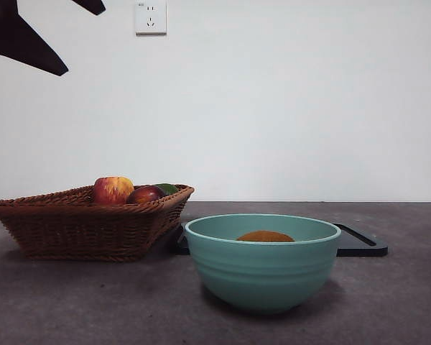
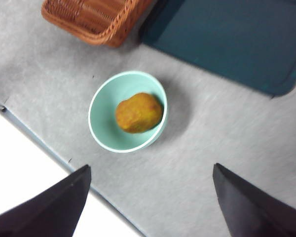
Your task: Pick up the wifruite, put it on the bowl, pick up the plate, put it on desk
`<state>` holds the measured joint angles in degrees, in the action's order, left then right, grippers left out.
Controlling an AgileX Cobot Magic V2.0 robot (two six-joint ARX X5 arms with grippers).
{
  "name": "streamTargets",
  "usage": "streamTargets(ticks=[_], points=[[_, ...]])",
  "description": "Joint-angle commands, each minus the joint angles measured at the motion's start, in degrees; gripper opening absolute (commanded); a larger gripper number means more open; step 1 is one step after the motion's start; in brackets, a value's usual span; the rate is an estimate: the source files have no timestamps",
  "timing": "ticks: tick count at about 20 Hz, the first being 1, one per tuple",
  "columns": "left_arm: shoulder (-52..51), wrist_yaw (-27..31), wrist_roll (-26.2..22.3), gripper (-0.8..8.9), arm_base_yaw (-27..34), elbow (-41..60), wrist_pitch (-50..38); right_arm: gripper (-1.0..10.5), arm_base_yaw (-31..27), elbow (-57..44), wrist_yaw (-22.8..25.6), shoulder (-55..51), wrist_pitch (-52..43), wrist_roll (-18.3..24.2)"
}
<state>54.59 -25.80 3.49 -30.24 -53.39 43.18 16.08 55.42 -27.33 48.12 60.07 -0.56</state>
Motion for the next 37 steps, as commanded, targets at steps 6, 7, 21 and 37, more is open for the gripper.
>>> streamTargets(ticks=[6, 7, 21, 37], points=[[0.39, -0.39, -1.11, 3.75, -0.26, -0.44, -1.05, 3.6, 7.87, -8.41, 2.36, 5.01, -14.32, -13.94], [0.39, -0.39, -1.11, 3.75, -0.26, -0.44, -1.05, 3.6, 9.38, -8.59, 4.72, 6.40, -15.28, -14.82], [0.39, -0.39, -1.09, 3.75, -0.26, -0.44, -0.76, 2.0, 22.60, -8.59, 22.08, 28.65, -29.07, -20.09], [0.39, -0.39, -1.09, 3.75, -0.26, -0.44, -0.72, 0.1, 22.80, -8.59, 22.91, 33.64, -34.14, -20.02]])
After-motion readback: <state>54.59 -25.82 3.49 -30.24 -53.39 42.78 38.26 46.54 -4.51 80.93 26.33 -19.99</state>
